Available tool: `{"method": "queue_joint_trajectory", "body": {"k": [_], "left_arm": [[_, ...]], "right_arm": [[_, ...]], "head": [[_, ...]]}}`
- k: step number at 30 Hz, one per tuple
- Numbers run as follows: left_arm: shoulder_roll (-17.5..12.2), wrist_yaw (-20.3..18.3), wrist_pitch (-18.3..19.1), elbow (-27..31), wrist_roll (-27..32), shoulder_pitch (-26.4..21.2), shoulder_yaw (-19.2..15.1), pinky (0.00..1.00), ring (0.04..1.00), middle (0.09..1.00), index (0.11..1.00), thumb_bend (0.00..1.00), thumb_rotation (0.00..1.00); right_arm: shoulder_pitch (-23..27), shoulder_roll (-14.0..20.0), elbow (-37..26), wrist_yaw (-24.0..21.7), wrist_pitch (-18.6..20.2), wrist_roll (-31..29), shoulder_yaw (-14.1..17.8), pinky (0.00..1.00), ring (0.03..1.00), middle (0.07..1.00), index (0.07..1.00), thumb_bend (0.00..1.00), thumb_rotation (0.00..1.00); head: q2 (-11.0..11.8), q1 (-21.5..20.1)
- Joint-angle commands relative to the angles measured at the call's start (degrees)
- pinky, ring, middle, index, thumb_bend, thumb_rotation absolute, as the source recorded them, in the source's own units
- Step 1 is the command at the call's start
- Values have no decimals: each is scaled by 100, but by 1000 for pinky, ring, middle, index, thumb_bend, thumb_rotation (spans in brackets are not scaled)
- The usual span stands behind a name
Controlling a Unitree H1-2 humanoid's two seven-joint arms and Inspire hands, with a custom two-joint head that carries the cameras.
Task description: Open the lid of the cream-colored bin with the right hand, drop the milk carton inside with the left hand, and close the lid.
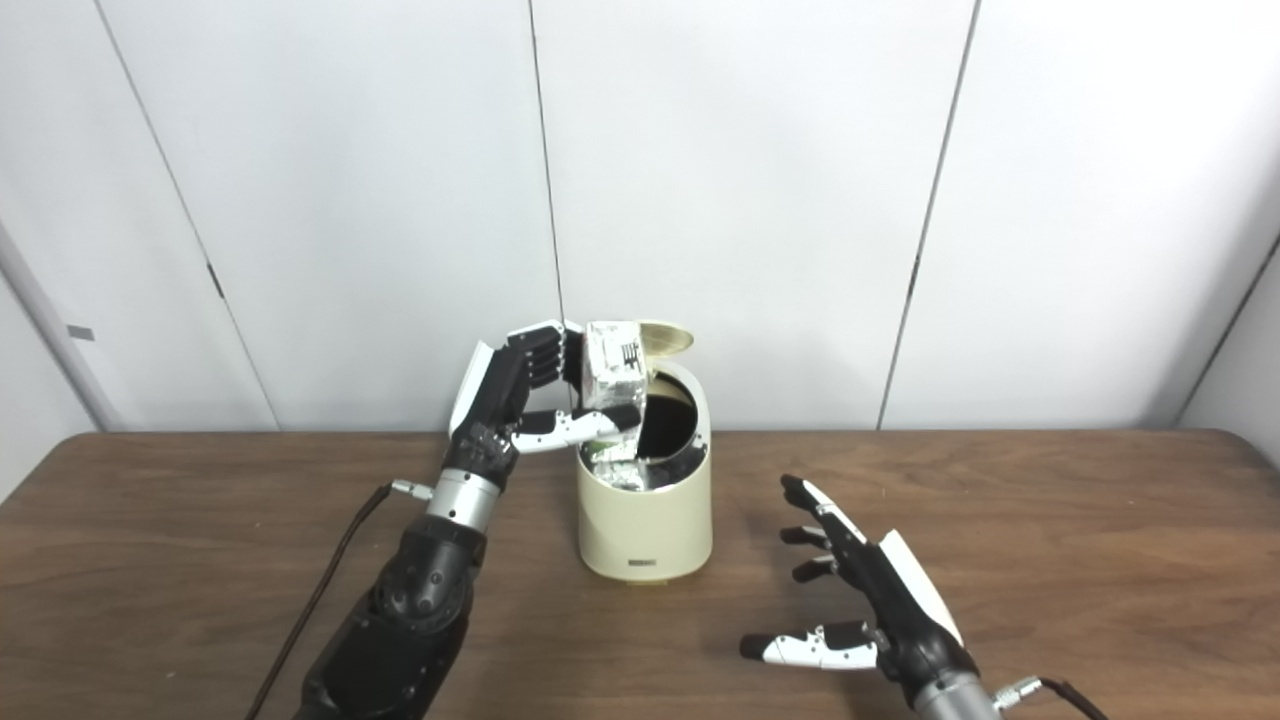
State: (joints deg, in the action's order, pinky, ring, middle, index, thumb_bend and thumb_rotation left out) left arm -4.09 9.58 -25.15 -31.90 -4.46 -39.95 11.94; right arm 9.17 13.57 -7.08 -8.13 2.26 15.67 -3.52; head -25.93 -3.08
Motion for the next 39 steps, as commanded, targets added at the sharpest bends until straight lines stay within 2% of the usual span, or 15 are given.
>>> {"method": "queue_joint_trajectory", "body": {"k": [1, 8, 11, 19, 30, 39], "left_arm": [[37, 165, -177, 67, 16, -387, 62, 422, 460, 480, 478, 506, 0], [74, 433, -177, -77, 8, -427, 308, 429, 463, 479, 477, 506, 0], [121, 370, -177, -109, 100, -432, 303, 430, 461, 481, 477, 505, 0], [141, 582, -177, -174, 61, -456, 432, 423, 459, 485, 475, 505, 0], [-81, 1296, -177, -133, -129, -492, 988, 402, 448, 490, 476, 505, 0], [-215, 1502, -177, -39, -80, -480, 1165, 396, 446, 497, 472, 504, 0]], "right_arm": [[196, 8, -124, 136, -264, 8, 22, 637, 803, 924, 925, 730, 166], [201, -21, -145, 133, -220, 17, 4, 630, 799, 927, 926, 741, 201], [195, -19, -154, 133, -226, 26, 2, 630, 800, 928, 927, 741, 208], [188, -15, -143, 121, -227, 1, 9, 639, 801, 929, 929, 738, 215], [165, -9, -169, 104, -218, -33, 11, 650, 804, 934, 929, 735, 214], [159, -29, -213, 104, -174, -35, 10, 655, 801, 930, 923, 736, 192]], "head": [[-8, -8], [-5, -39], [-10, -51], [-18, -69], [-40, -69], [-69, -44]]}}
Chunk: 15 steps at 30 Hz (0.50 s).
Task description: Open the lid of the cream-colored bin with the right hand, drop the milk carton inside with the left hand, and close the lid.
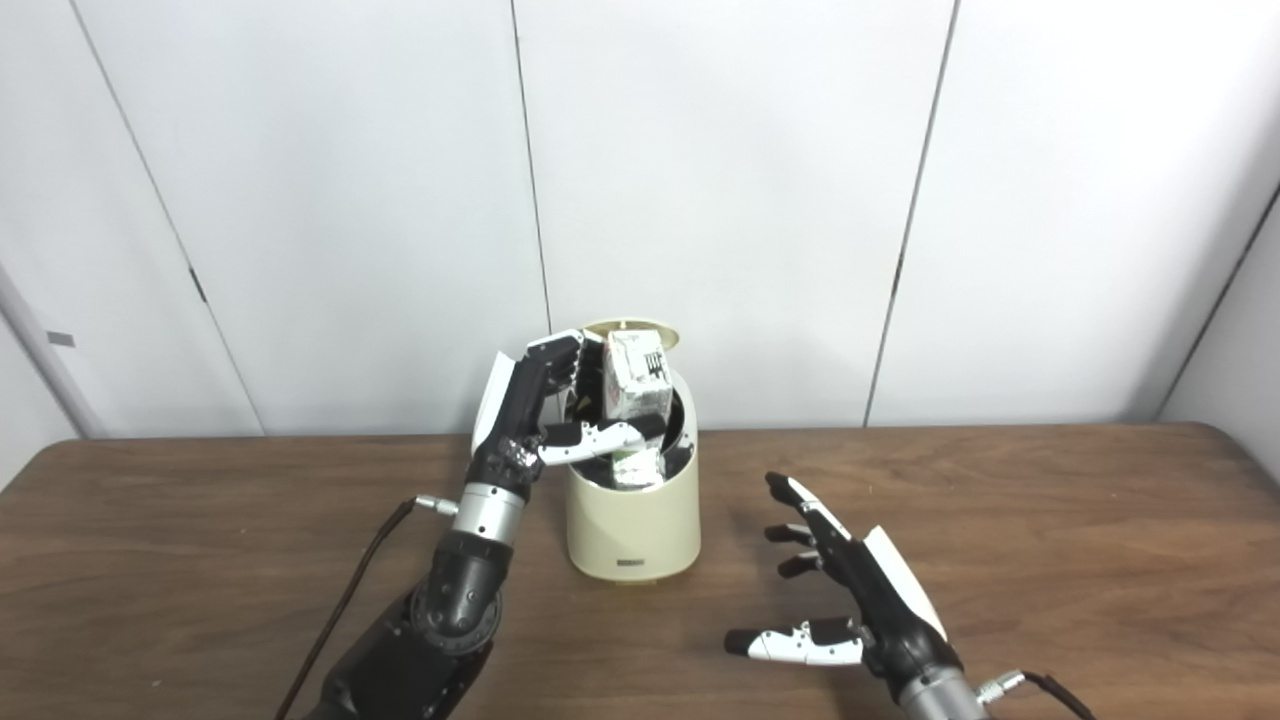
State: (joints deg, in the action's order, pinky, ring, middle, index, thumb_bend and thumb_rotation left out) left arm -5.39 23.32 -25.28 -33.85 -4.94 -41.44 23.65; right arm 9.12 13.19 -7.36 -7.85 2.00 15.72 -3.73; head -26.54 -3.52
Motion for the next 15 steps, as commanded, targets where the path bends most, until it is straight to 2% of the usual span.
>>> {"method": "queue_joint_trajectory", "body": {"k": [1, 6, 8, 10, 11, 12, 13, 14, 15], "left_arm": [[-99, 142, -165, 161, -33, -333, 11, 397, 447, 497, 471, 504, 0], [-227, 277, -165, 134, -93, -366, 247, 442, 462, 497, 471, 504, 0], [-179, -4, -165, 132, 86, -324, 118, 470, 464, 502, 477, 504, 0], [-179, -45, -165, 106, 72, -314, 108, 495, 459, 513, 482, 504, 0], [-209, 81, -165, 77, -35, -326, 179, 511, 534, 516, 480, 513, 0], [-230, 168, -165, 58, -107, -335, 228, 533, 610, 624, 491, 517, 27], [-255, 269, -165, 34, -172, -346, 283, 544, 651, 676, 496, 518, 38], [-272, 352, -165, 12, -207, -357, 324, 554, 695, 723, 583, 668, 20], [-286, 415, -165, -2, -223, -366, 362, 555, 700, 727, 601, 699, 16]], "right_arm": [[164, 12, -186, 74, -150, -41, 30, 656, 802, 929, 924, 735, 192], [173, 19, -166, 77, -148, -29, 31, 652, 801, 931, 924, 736, 189], [177, 26, -183, 63, -141, -38, 30, 650, 801, 930, 925, 735, 190], [183, 35, -170, 58, -168, -48, 30, 652, 804, 932, 927, 735, 206], [186, 42, -165, 57, -170, -42, 29, 652, 805, 933, 927, 737, 212], [188, 46, -163, 56, -167, -36, 28, 655, 807, 935, 928, 736, 214], [189, 48, -172, 50, -151, -35, 28, 656, 809, 935, 928, 736, 215], [188, 48, -181, 44, -136, -41, 29, 655, 810, 936, 929, 736, 215], [188, 47, -186, 41, -129, -47, 31, 655, 810, 936, 929, 736, 215]], "head": [[-7, 4], [-12, 10], [-8, 13], [-3, 12], [-4, 14], [-7, 18], [-14, 23], [-14, 23], [-14, 23]]}}
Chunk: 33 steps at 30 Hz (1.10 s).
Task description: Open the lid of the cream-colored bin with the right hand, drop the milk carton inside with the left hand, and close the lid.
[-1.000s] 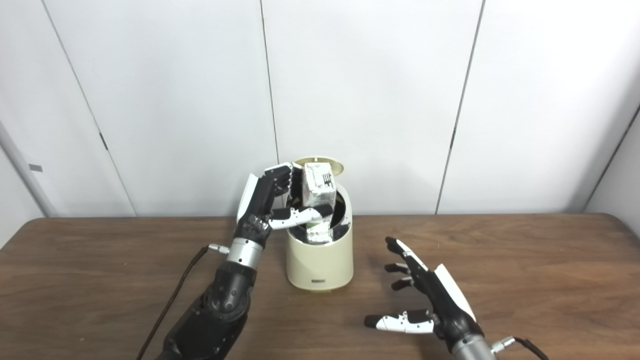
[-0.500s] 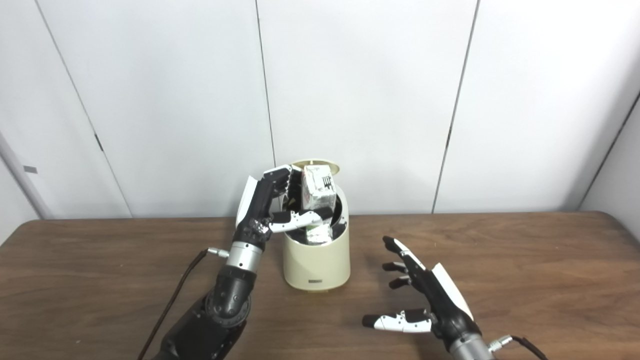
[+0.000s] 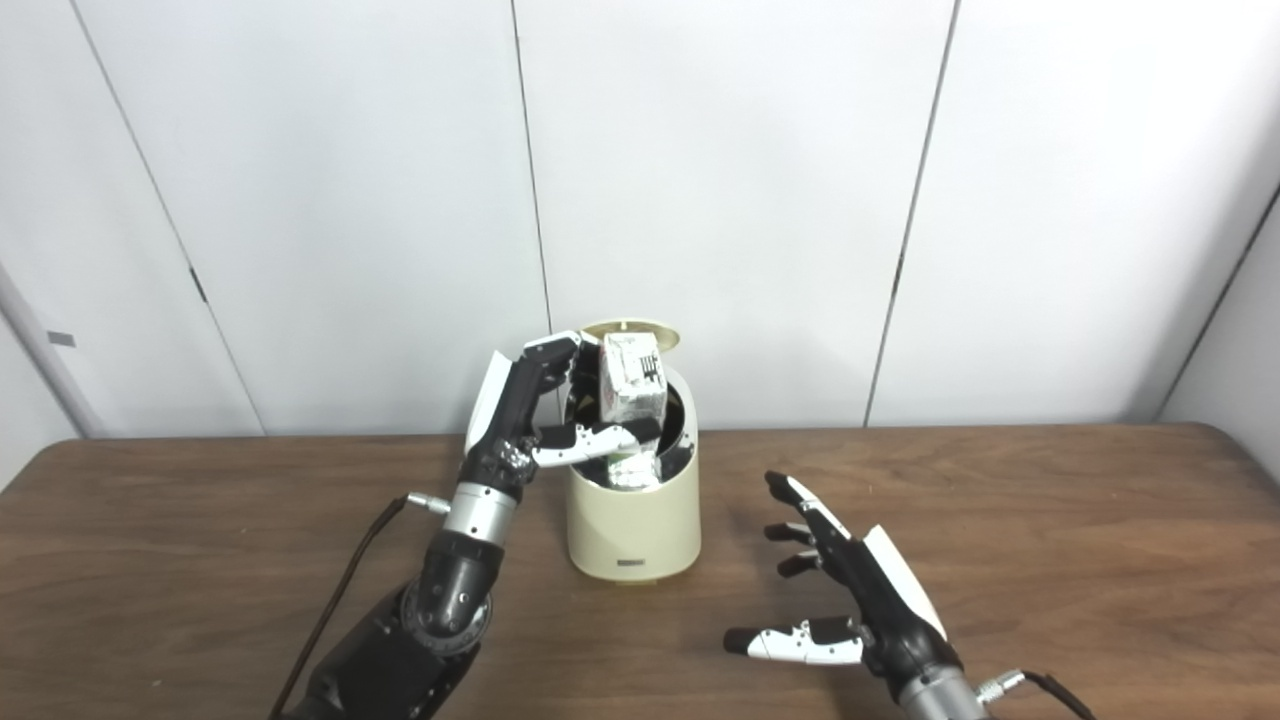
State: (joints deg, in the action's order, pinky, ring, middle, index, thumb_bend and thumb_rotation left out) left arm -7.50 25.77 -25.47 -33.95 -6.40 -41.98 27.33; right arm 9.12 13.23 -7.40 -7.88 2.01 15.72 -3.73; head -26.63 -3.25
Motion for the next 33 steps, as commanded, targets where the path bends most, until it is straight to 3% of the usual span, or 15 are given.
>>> {"method": "queue_joint_trajectory", "body": {"k": [1, 4, 18, 33], "left_arm": [[-90, 259, -146, -11, -105, -322, 40, 558, 709, 737, 636, 761, 8], [-142, 497, -146, -43, -170, -353, 196, 546, 715, 748, 670, 807, 0], [-320, 1328, -146, -132, -269, -495, 812, 541, 666, 713, 637, 759, 0], [-408, 1639, -146, -126, -301, -537, 1021, 549, 647, 690, 606, 694, 0]], "right_arm": [[186, 44, -189, 36, -125, -54, 31, 654, 811, 937, 929, 736, 215], [177, 44, -196, 33, -126, -62, 32, 656, 815, 940, 930, 732, 202], [148, 37, -223, 31, -127, -69, 21, 642, 802, 931, 922, 733, 182], [151, 54, -256, 1, -49, -35, 5, 641, 802, 929, 924, 731, 175]], "head": [[0, -7], [-4, 1], [-25, 1], [-42, 33]]}}
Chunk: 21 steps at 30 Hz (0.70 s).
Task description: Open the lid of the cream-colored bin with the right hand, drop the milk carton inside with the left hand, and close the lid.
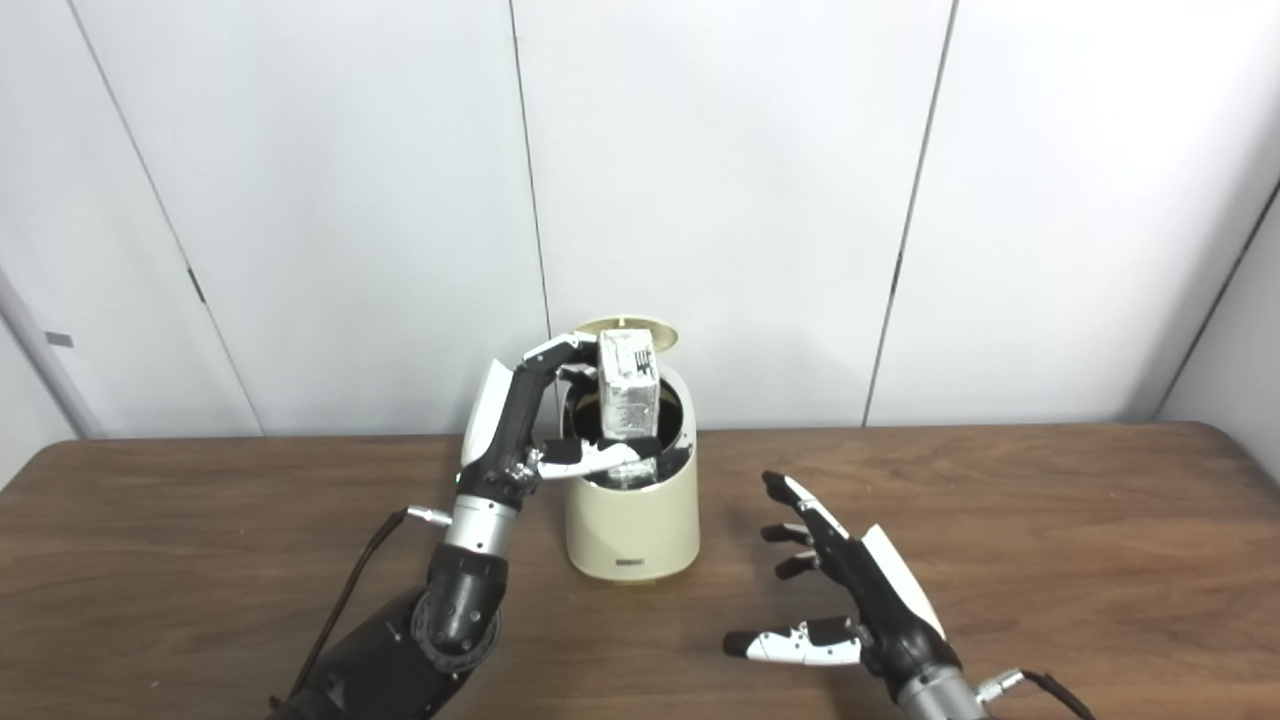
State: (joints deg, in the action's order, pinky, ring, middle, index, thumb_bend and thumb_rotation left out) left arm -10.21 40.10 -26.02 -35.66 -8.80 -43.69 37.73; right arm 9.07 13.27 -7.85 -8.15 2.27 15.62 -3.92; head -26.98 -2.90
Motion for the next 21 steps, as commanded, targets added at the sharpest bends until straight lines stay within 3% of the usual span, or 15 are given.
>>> {"method": "queue_joint_trajectory", "body": {"k": [1, 3, 4, 6, 13, 21], "left_arm": [[-148, 237, -91, 44, -55, -373, 2, 554, 645, 686, 601, 687, 0], [-186, 417, -91, 35, -122, -404, 102, 592, 642, 676, 571, 668, 0], [-219, 519, -91, 52, -165, -422, 167, 601, 647, 669, 520, 574, 16], [-262, 605, -91, 115, -145, -439, 242, 567, 661, 671, 482, 522, 31], [-243, 352, -91, 254, 117, -383, 134, 515, 657, 680, 471, 509, 32], [-269, 522, -91, 113, -52, -426, 216, 566, 666, 710, 480, 509, 28]], "right_arm": [[158, 49, -205, 26, -83, -36, 26, 642, 804, 929, 924, 731, 173], [166, 49, -192, 32, -108, -40, 28, 649, 806, 930, 924, 729, 158], [171, 48, -186, 36, -110, -33, 27, 649, 804, 930, 922, 730, 153], [179, 46, -183, 37, -100, -22, 23, 650, 802, 927, 921, 733, 161], [183, 44, -202, 23, -69, -17, 8, 647, 802, 930, 923, 727, 153], [185, 43, -218, 19, -74, -42, 13, 648, 803, 929, 923, 730, 166]], "head": [[-5, -1], [-13, 4], [-11, 8], [-14, 15], [-19, 8], [-41, 20]]}}
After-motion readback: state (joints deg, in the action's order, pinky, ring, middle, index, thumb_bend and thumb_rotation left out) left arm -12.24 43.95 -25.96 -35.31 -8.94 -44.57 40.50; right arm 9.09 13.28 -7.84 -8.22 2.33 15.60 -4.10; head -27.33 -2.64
